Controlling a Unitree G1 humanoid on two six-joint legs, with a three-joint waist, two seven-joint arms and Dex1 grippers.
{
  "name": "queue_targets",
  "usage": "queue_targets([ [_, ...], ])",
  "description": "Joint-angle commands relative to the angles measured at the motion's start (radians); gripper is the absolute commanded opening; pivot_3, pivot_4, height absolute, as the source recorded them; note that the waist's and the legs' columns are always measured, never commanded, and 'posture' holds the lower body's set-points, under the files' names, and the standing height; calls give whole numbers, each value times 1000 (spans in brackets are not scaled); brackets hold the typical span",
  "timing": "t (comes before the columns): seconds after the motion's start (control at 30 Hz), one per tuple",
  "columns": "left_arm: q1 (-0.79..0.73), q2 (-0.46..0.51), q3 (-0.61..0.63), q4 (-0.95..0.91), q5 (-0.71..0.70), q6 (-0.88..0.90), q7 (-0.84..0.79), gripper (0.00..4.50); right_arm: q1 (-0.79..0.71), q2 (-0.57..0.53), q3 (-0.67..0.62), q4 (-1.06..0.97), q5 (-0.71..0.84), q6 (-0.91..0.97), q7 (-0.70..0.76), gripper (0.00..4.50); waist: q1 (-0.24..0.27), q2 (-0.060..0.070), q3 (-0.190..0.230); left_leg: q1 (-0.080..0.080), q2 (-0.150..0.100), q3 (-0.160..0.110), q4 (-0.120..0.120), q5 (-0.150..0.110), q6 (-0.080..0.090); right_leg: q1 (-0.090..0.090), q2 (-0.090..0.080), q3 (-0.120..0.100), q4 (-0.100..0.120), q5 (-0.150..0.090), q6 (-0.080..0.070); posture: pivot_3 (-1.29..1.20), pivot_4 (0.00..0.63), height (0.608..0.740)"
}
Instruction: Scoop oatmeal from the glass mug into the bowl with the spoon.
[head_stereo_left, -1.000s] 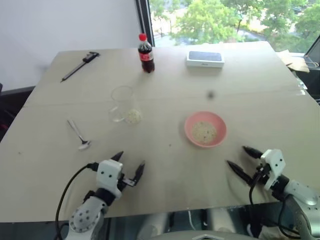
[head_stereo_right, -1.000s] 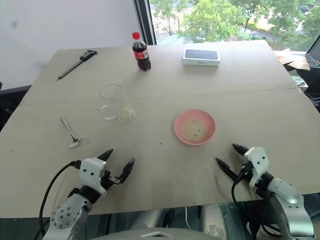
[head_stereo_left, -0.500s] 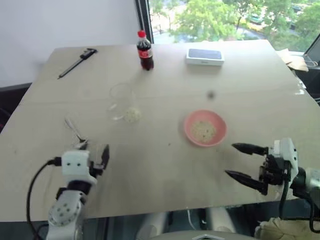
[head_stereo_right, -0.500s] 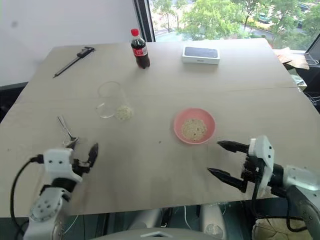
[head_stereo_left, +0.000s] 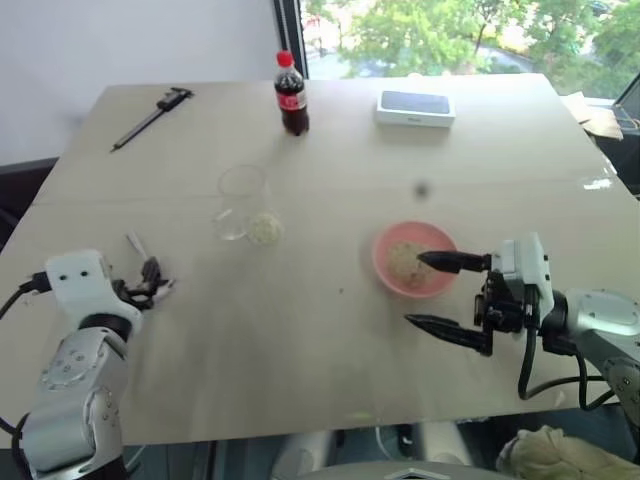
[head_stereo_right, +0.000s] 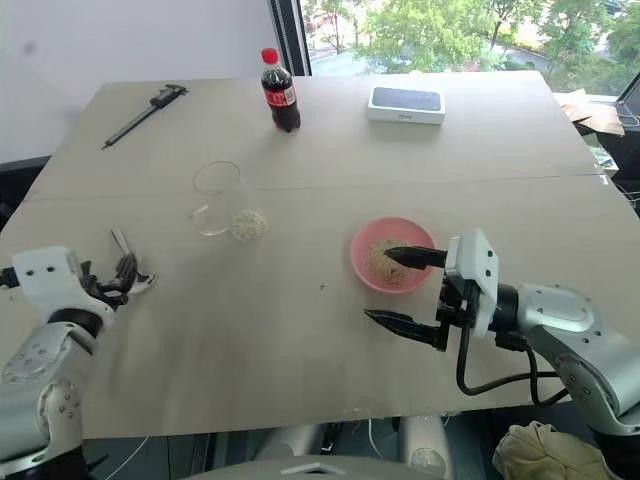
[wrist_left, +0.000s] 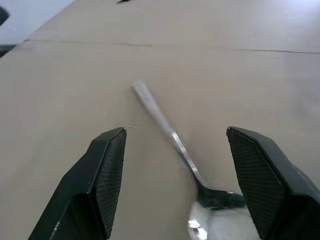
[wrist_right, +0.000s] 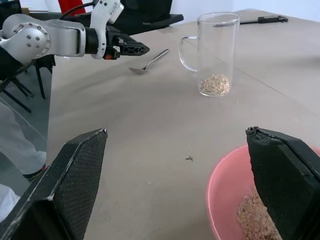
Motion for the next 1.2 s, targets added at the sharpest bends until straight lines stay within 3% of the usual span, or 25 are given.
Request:
queue_targets([
  [0.03, -59, 45, 37, 62, -33, 82, -15, 3326, -41, 13, 3, -21, 6, 4, -11, 4500, 0, 0, 0, 0, 0, 0, 0, 0, 0, 0, 0, 0, 0, 0, 0, 0, 150, 740],
  [0.2, -160, 110, 1, 212, -23, 108, -65, 3326, -59, 26, 13, -31, 3, 10, -27, 4500, -2, 0, 0, 1, 0, 0, 1, 1, -1, 0, 0, -1, 3, 1, -1, 0, 150, 740],
  [0.47, -207, 158, -90, 260, 17, 156, -93, 3326, -54, 34, 8, -51, 0, 17, -49, 4500, -10, 0, 0, 0, 0, 1, 1, 1, -2, -2, 0, 1, 4, 1, -2, 0, 150, 740],
  [0.8, -188, 94, -67, 244, 38, 271, -9, 3326, -62, 39, 23, -48, -18, 17, -54, 4500, -15, 1, -2, 1, 0, 4, 1, 1, -2, -4, 0, 5, 7, 2, -2, 0, 150, 740],
  [1.03, -189, 2, 32, 249, 32, 274, 70, 222, -71, 44, 27, -39, -28, 15, -51, 4500, -21, 2, -4, 2, 2, 6, 1, 2, -3, -5, 0, 7, 7, 3, -5, 0, 150, 740],
  [1.2, -157, -34, 68, 273, 42, 195, 73, 222, -75, 47, 29, -31, -34, 10, -45, 4500, -23, 8, -11, 2, 3, 7, 1, 3, -4, -5, 1, 8, 8, 4, -5, 0, 150, 740],
])
